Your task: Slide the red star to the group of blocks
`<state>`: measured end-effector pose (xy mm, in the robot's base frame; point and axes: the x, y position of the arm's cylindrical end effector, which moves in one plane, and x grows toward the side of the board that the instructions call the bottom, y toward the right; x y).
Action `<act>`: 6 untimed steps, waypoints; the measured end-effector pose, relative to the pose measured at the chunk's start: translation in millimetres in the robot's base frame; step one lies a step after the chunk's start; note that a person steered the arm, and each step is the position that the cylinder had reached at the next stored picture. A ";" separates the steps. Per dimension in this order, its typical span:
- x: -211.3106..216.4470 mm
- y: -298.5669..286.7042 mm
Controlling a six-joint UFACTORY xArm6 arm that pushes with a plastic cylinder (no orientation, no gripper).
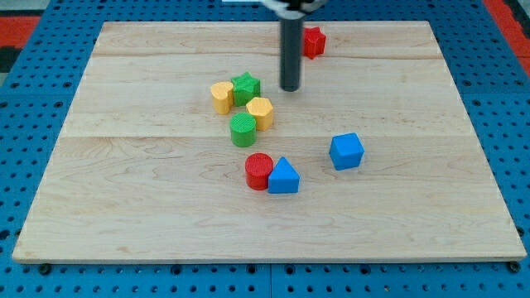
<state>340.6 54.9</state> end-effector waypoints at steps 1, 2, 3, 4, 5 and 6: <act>-33.2 33.2; -81.6 39.5; -117.7 53.9; -140.5 26.5; -143.5 -21.1; -110.9 -40.5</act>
<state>229.7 14.4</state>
